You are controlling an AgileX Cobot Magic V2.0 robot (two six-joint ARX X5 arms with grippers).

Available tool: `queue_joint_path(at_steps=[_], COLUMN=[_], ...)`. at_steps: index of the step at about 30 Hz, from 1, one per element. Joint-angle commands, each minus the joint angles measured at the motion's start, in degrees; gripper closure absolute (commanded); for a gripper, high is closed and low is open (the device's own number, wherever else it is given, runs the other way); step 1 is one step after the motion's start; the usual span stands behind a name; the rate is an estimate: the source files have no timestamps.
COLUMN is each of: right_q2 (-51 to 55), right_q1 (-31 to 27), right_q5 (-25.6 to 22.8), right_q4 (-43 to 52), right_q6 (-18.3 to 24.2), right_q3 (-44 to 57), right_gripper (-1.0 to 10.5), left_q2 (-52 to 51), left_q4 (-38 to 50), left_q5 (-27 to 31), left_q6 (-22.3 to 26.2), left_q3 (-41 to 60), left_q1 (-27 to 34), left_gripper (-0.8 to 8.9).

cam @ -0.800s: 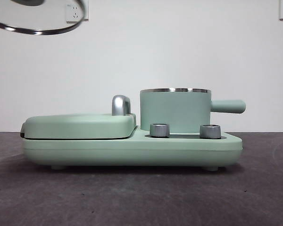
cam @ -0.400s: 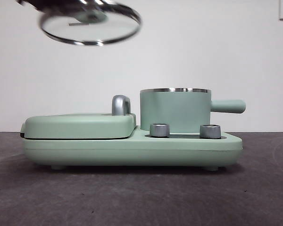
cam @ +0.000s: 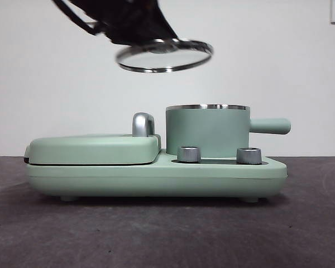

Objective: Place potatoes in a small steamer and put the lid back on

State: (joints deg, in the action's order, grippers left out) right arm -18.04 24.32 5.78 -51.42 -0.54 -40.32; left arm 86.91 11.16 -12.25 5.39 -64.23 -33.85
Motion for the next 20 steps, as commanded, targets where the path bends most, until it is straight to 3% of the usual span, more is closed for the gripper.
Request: queue_joint_path(at_steps=[1,10,20], right_q2=[-0.11,-0.11,-0.11], right_q1=[0.28,0.28,0.28], right_q5=[-0.15,-0.17,-0.24], right_q4=[0.39,0.39,0.42], right_q6=[-0.94,-0.96,-0.96], right_q3=[-0.13,-0.13,-0.13], right_gripper=[7.2,7.2,7.2], left_q2=[4.63,16.04,21.51], left_q4=[1.77,1.81,2.60], left_q5=[-0.28,-0.28,-0.31], left_q6=[3.39,4.79,5.99], left_q3=[-6.03,-16.74,-19.50], left_q1=[-1.18,-2.03,-2.16], left_gripper=[7.99,7.99,7.99])
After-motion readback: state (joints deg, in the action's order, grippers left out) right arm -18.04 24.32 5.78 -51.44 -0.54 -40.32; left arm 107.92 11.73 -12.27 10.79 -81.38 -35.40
